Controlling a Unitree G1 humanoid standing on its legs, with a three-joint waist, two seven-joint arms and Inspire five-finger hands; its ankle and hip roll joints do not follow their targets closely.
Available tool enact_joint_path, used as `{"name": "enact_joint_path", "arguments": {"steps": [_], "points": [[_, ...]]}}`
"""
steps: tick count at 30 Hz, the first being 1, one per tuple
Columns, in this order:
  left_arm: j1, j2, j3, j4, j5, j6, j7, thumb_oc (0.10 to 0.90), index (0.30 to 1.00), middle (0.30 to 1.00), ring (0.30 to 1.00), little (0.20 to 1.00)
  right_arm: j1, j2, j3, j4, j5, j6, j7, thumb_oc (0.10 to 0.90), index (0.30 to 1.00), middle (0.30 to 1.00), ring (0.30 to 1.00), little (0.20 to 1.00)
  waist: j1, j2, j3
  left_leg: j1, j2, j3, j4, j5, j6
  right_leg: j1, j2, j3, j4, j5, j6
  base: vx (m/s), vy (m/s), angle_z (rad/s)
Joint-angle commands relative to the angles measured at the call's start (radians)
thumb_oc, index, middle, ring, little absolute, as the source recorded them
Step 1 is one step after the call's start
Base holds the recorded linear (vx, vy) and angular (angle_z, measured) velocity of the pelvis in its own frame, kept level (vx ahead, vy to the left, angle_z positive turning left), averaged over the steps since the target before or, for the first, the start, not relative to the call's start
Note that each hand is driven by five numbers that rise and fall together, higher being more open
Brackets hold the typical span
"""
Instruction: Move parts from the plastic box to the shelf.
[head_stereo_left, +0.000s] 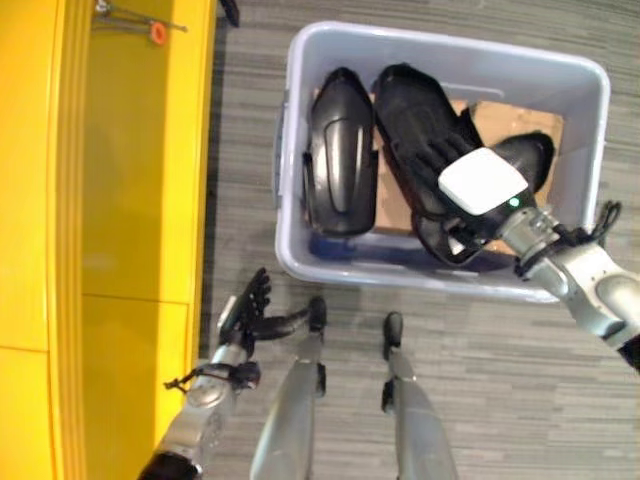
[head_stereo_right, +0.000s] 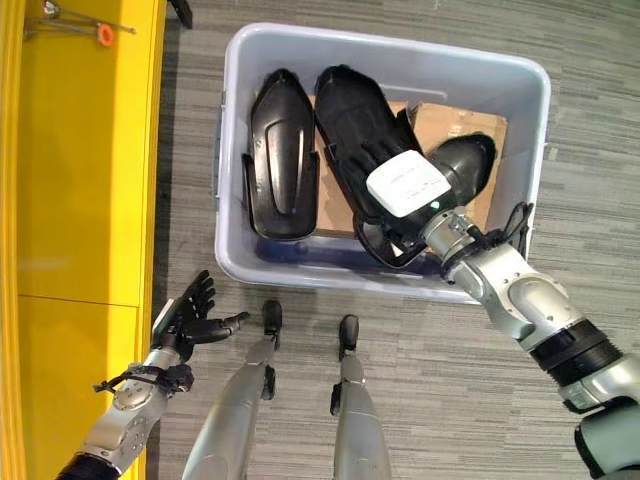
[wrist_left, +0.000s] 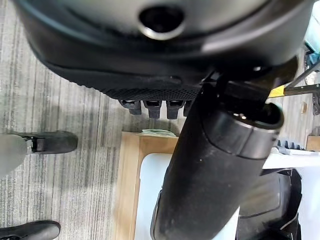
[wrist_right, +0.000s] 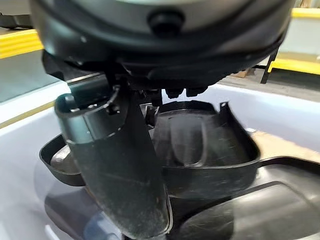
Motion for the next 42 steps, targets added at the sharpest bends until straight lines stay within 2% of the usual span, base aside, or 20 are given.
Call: {"name": "enact_joint_path", "arguments": {"steps": [1, 5, 6, 7, 12, 22, 34, 42], "points": [[0.020, 0.011, 0.008, -0.056, 0.015, -0.063, 0.011, 0.900, 1.000, 1.000, 1.000, 1.000, -0.123, -0.031, -0.006, -0.012, 0.033, 0.010, -0.078, 0.900, 1.000, 1.000, 1.000, 1.000, 0.003, -0.003, -0.043, 0.003, 0.028, -0.039, 0.087, -0.095, -0.023, -0.066, -0.008, -0.003, 0.174, -0.090, -0.018, 0.00, 0.004, 0.03], [0.020, 0.011, 0.010, -0.058, 0.013, -0.067, 0.015, 0.900, 1.000, 1.000, 1.000, 1.000, -0.124, -0.013, -0.003, 0.014, 0.033, 0.014, -0.084, 0.900, 1.000, 1.000, 1.000, 1.000, 0.009, -0.001, -0.038, -0.005, 0.023, -0.041, 0.089, -0.094, -0.021, -0.070, -0.008, -0.006, 0.173, -0.088, -0.019, 0.00, 0.000, 0.00], [0.019, 0.011, 0.012, -0.062, 0.012, -0.070, 0.017, 0.900, 1.000, 1.000, 1.000, 1.000, -0.126, -0.005, 0.005, 0.031, 0.033, 0.016, -0.084, 0.769, 0.816, 0.816, 0.816, 0.816, 0.011, 0.000, -0.036, -0.007, 0.021, -0.042, 0.088, -0.093, -0.021, -0.072, -0.008, -0.008, 0.173, -0.089, -0.019, 0.00, 0.000, 0.00], [0.020, 0.012, 0.012, -0.060, 0.010, -0.073, 0.019, 0.900, 1.000, 1.000, 1.000, 1.000, -0.133, 0.007, 0.024, 0.072, 0.034, 0.023, -0.084, 0.400, 0.300, 0.300, 0.300, 0.300, 0.014, 0.002, -0.032, -0.012, 0.021, -0.044, 0.090, -0.093, -0.022, -0.078, -0.009, -0.007, 0.175, -0.089, -0.019, 0.00, 0.000, 0.00], [0.015, 0.010, 0.010, -0.053, 0.009, -0.074, 0.021, 0.900, 1.000, 1.000, 1.000, 1.000, -0.140, 0.026, 0.049, 0.134, 0.023, 0.035, -0.087, 0.400, 0.300, 0.300, 0.300, 0.300, 0.015, 0.004, -0.025, -0.016, 0.019, -0.041, 0.094, -0.095, -0.021, -0.085, -0.010, -0.005, 0.176, -0.087, -0.019, 0.00, 0.000, 0.00], [0.000, 0.009, 0.006, -0.052, 0.015, -0.075, 0.028, 0.900, 1.000, 1.000, 1.000, 1.000, -0.132, 0.005, 0.049, 0.134, -0.035, 0.043, -0.102, 0.400, 0.300, 0.300, 0.300, 0.300, 0.009, 0.005, -0.027, -0.015, 0.017, -0.039, 0.093, -0.097, -0.020, -0.086, -0.009, 0.000, 0.176, -0.086, -0.017, 0.00, 0.002, -0.01], [0.001, 0.017, 0.021, -0.041, 0.041, -0.058, 0.025, 0.900, 1.000, 1.000, 1.000, 1.000, -0.066, -0.067, -0.052, -0.055, -0.068, 0.023, -0.113, 0.400, 0.300, 0.300, 0.300, 0.300, 0.002, -0.013, -0.058, 0.036, 0.026, -0.042, 0.081, -0.099, -0.023, -0.034, -0.008, -0.003, 0.163, -0.088, -0.015, 0.00, 0.000, 0.00], [0.023, 0.029, 0.039, -0.027, 0.051, -0.040, 0.007, 0.900, 1.000, 1.000, 1.000, 1.000, -0.058, -0.108, -0.098, -0.175, -0.087, 0.000, -0.117, 0.400, 0.300, 0.300, 0.300, 0.300, 0.005, -0.031, -0.117, 0.119, 0.045, -0.049, 0.031, -0.087, -0.027, 0.043, -0.012, -0.007, 0.121, -0.080, -0.012, 0.00, -0.008, 0.00]]}}
